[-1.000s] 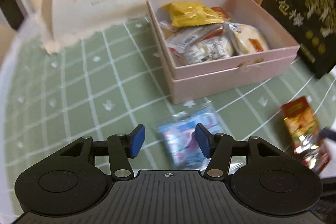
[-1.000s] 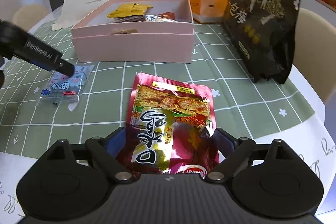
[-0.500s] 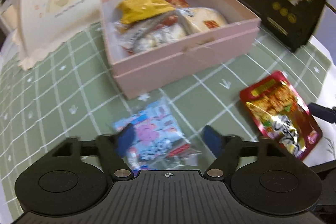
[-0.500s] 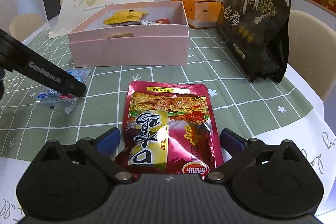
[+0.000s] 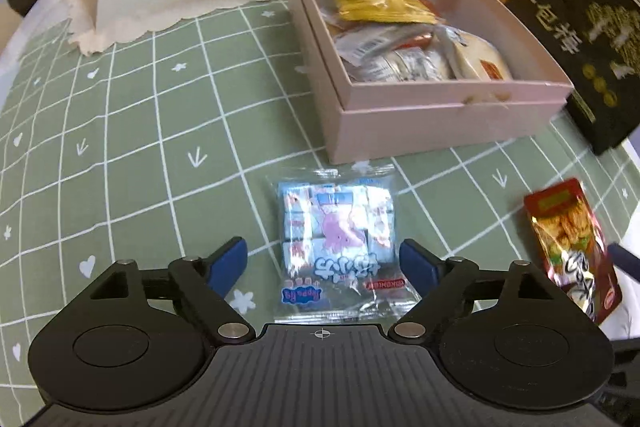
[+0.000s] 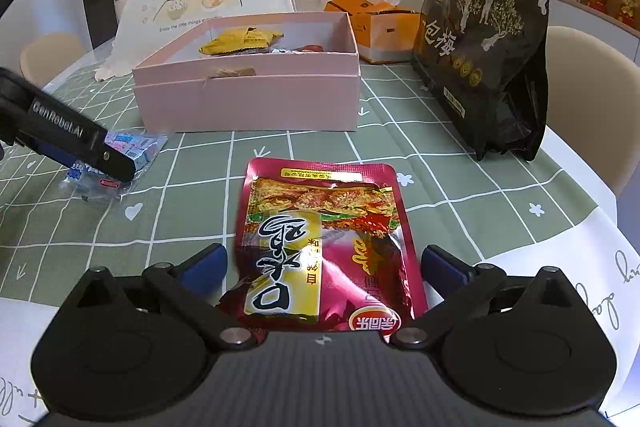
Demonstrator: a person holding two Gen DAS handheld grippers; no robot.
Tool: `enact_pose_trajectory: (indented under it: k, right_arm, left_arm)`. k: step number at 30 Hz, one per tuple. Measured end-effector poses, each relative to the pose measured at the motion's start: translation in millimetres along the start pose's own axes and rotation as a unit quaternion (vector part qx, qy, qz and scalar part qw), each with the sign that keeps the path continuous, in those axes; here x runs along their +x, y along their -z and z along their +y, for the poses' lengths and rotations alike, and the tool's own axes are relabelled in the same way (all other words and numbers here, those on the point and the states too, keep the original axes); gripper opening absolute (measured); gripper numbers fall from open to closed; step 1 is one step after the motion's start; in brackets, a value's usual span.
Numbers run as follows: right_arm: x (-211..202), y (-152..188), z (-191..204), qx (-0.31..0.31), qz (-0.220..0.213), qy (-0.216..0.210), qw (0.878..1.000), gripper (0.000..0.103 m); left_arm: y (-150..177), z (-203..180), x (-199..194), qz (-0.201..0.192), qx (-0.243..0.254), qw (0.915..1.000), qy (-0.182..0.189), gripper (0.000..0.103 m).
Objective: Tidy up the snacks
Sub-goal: 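Grasp the blue candy packet with the left gripper while the right holds the red packet, then lift both held packets toward the pink box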
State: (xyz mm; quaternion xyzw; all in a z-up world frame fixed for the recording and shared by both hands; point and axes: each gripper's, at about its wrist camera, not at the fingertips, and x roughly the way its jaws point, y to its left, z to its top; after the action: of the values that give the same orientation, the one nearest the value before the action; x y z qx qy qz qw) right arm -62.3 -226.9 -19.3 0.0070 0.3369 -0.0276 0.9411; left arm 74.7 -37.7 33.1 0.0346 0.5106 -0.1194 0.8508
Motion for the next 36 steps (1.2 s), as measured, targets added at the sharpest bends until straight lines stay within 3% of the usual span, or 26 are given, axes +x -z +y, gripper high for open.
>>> enact_pose_trajectory:
  k: [10,15,20,26,31,34,36]
  right_arm:
    - [0.4,-3.5,-1.0,0.000,0.013,-0.003,1.000,0.103]
    - [-0.1,-15.9,-6.1,-0.015,0.058,-0.033,0.998,0.100]
    - [-14.9,-20.7,-13.8,0.003,0.037,-0.014,0.999,0.096]
    - [5.1,-30.4,-19.6,0.067,0.074,-0.043,0.994,0.100]
    - [16.5,-29.8,10.2,-0.003,0.078,0.006,0.997,0.101]
    - [8.2,-28.9,11.5,-0.018,0.075,-0.014,0.997,0.091]
    - [-3.5,-30.8,11.8,-0.029,0.063,-0.027,0.997,0.077]
  left_arm:
    - [4.4,-16.8,5.3,-0.016,0.044,0.9988,-0.011,0.089]
    - [22.7,-12.9,-10.0,-0.028,0.038,0.9989,-0.005,0.072]
    - [53.9,-1.5,-33.9,-0.020,0.008,0.9992,0.033,0.071]
    - [80.9,-5.9,-48.5,-0.020,0.018,0.9991,0.033,0.071]
    - [80.9,-6.6,-49.1,-0.022,0.014,0.9992,0.032,0.071]
    - [81.1,-4.6,-49.5,-0.024,0.012,0.9990,0.036,0.071]
    - [81.4,-4.5,-49.3,-0.026,0.012,0.9989,0.036,0.071]
